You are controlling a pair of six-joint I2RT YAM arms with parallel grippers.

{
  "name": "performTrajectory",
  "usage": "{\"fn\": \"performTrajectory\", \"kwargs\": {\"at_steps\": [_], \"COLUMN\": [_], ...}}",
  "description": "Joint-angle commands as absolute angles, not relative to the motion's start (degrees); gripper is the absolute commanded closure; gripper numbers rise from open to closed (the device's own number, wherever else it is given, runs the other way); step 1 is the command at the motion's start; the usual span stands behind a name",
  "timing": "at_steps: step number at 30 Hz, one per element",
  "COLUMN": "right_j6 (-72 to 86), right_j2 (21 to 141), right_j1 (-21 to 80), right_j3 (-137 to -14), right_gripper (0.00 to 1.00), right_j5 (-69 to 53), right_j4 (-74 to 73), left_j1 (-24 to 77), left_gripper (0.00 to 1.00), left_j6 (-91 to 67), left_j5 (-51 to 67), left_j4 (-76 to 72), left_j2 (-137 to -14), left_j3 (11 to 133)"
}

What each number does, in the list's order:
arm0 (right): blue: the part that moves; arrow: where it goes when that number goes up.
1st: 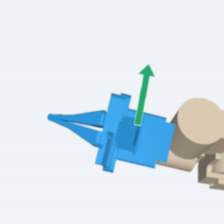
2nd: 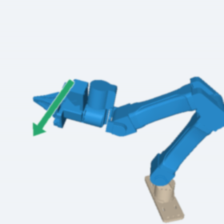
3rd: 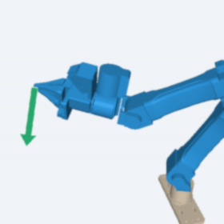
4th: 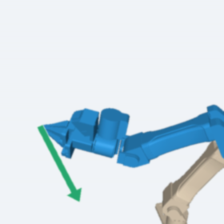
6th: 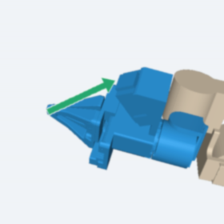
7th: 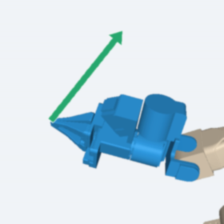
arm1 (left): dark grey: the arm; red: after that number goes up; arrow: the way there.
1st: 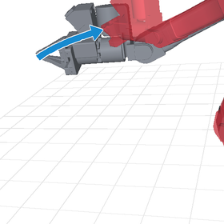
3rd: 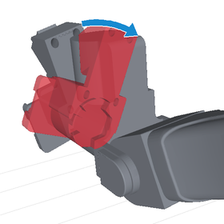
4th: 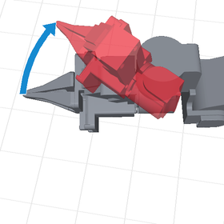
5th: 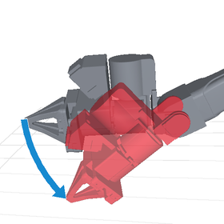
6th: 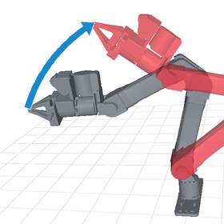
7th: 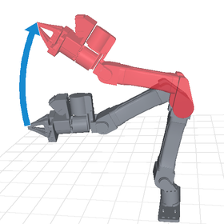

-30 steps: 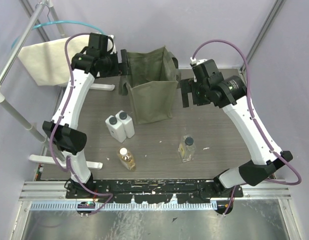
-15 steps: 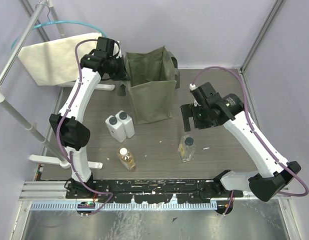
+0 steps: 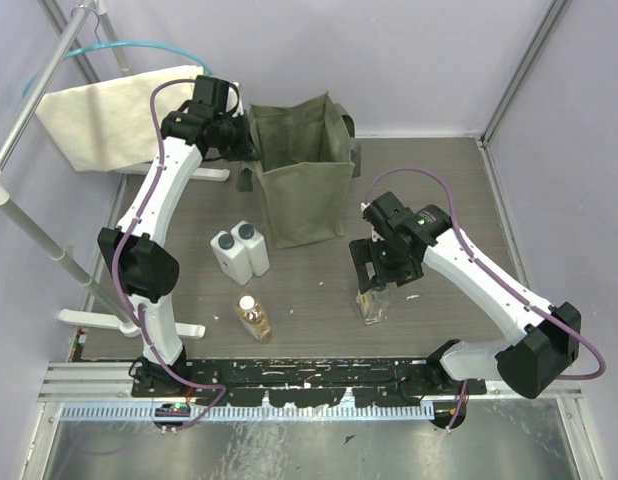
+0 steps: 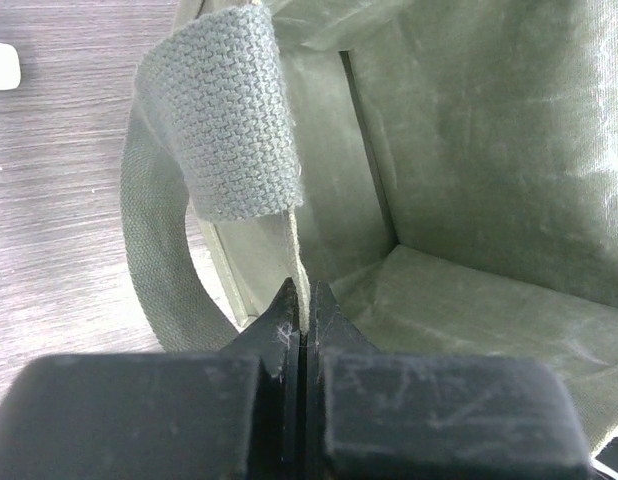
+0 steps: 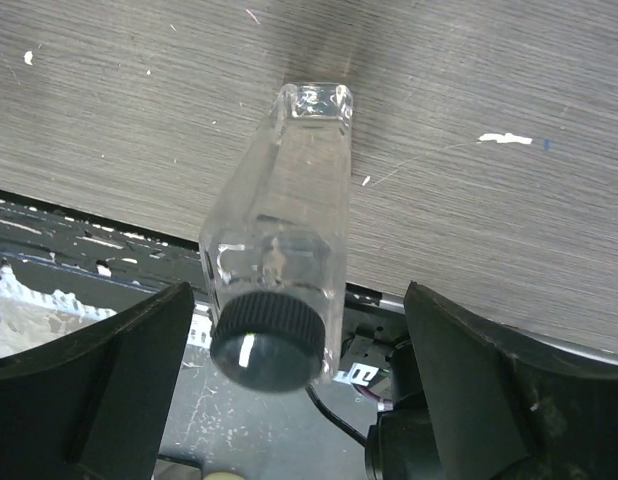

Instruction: Place the personal care products into the canvas bag

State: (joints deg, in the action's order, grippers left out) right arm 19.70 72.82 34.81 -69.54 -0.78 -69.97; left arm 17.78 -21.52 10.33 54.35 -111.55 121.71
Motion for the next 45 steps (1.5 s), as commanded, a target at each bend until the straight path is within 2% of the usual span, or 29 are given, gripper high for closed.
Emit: {"fn": "performTrajectory", "kwargs": {"at_steps": [1,8,20,22,26,28,32,36,40,43,45], "right_j6": [20.01,18.47,17.64,17.67,17.37,17.24,17.23,15.44,14.15,12.01,10.12], "right_j2": [74.52,78.5,81.32,81.6,82.24,82.63,84.56,91.11,96.82,101.58,103.2], "right_j1": [35.78,37.0,39.17,39.34,39.42,39.39,39.39,39.38,39.38,39.42,39.42], "right_j3": [-68.16,-67.75,-70.26,-70.64,-74.58,-78.9,-92.79,-114.32,-133.84,-145.95,-148.67], "right_gripper": [0.11,0.36,0.37,0.47,0.86,0.99,0.99,0.99,0.99,0.99,0.99], "right_j5": [-2.48,-2.18,-0.3,-0.06,1.71,3.68,6.83,9.18,6.1,4.64,4.17], "right_j4": [-64.32,-64.59,-70.61,-70.56,-72.53,-74.15,-77.52,-83.33,-83.78,-83.3,-81.02], "left_j1": [17.96,17.93,17.94,17.9,17.89,17.93,17.92,17.97,18.0,17.96,17.94], "left_gripper": [1.0,1.0,1.0,1.0,1.0,1.0,1.0,1.0,1.0,1.0,1.0], "left_j6": [-20.89,-20.48,-20.04,-19.89,-19.61,-19.45,-19.08,-18.94,-18.92,-18.74,-18.58], "left_j5": [9.31,9.76,10.41,10.46,10.53,10.63,10.59,10.84,11.52,11.77,11.93], "left_j4": [53.36,53.61,53.48,53.48,53.53,53.55,53.56,52.42,50.92,50.14,50.25], "left_j2": [-109.34,-109.46,-109.59,-109.68,-109.63,-109.56,-109.36,-108.55,-107.03,-106.08,-105.76], "left_j3": [120.87,120.94,120.5,120.47,120.41,120.38,119.96,118.37,115.91,114.01,113.48]}}
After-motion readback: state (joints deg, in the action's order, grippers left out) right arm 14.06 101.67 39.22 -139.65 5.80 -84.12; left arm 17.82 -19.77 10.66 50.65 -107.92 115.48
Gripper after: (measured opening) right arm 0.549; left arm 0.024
